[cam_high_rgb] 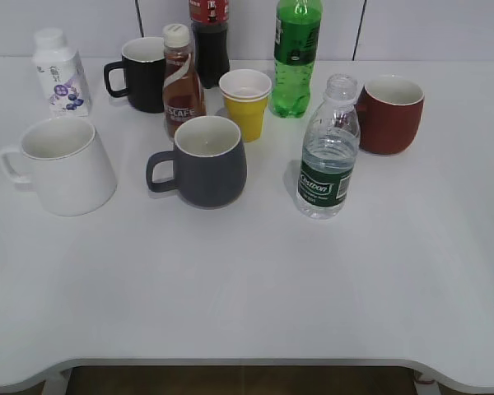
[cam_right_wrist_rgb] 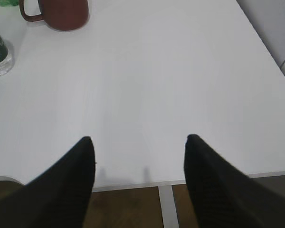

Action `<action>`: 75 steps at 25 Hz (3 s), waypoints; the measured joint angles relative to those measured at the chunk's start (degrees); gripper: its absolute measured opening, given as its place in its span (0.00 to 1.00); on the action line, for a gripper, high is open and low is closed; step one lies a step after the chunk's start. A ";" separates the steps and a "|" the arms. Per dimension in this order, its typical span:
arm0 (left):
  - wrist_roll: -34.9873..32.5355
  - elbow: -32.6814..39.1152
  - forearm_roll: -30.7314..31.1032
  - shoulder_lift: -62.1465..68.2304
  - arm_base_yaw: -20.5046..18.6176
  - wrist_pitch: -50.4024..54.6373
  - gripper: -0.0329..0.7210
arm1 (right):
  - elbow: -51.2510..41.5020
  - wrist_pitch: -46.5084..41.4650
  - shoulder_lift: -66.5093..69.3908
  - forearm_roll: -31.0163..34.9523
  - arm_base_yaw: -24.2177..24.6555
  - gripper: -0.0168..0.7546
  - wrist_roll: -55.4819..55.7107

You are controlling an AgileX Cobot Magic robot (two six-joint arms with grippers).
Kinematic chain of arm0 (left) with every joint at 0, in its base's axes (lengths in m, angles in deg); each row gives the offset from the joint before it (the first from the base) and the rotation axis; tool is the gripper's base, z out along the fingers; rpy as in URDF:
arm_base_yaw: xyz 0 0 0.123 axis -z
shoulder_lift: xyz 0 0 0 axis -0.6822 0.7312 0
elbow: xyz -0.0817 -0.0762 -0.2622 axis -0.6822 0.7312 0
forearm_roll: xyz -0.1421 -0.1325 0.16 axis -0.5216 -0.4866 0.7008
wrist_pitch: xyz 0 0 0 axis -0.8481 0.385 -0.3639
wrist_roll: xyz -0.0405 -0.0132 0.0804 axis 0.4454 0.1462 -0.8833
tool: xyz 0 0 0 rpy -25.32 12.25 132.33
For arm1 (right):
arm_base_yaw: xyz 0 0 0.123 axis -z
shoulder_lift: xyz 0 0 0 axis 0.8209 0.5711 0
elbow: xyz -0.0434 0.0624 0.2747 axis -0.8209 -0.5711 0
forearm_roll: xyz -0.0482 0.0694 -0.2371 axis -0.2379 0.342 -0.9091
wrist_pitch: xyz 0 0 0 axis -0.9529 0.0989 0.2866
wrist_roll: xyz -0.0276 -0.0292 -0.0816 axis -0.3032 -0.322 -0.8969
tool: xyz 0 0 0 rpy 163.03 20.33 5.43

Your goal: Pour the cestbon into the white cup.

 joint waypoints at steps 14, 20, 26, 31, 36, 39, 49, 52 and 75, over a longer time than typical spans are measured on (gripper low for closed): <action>0.00 0.00 0.00 0.00 0.00 0.00 0.63 | 0.00 0.00 0.00 0.00 0.00 0.60 0.00; 0.00 0.00 0.00 0.00 0.00 0.00 0.63 | 0.00 0.00 0.00 0.00 0.00 0.60 0.00; 0.00 0.00 0.00 0.00 0.00 0.00 0.63 | 0.00 0.00 0.00 0.00 0.00 0.60 0.00; 0.00 0.00 0.00 0.00 0.00 0.00 0.63 | 0.00 0.00 0.00 0.00 0.00 0.60 0.00; 0.00 -0.07 -0.77 0.00 0.00 -0.06 0.63 | 0.00 0.00 0.00 0.00 0.00 0.60 0.00; 0.00 -1.04 -2.56 0.70 0.00 -5.40 0.63 | 0.00 0.00 0.00 0.00 0.00 0.60 0.00; 0.00 3.35 -2.98 15.42 0.00 -52.39 0.63 | 0.00 0.00 0.00 0.00 0.00 0.60 0.00; 0.00 6.24 -3.13 24.24 0.00 -62.95 0.63 | 0.00 0.00 0.00 0.00 0.00 0.60 0.00; 0.00 13.31 7.32 91.71 0.00 -115.36 0.59 | 0.00 0.00 0.00 0.00 0.00 0.60 0.00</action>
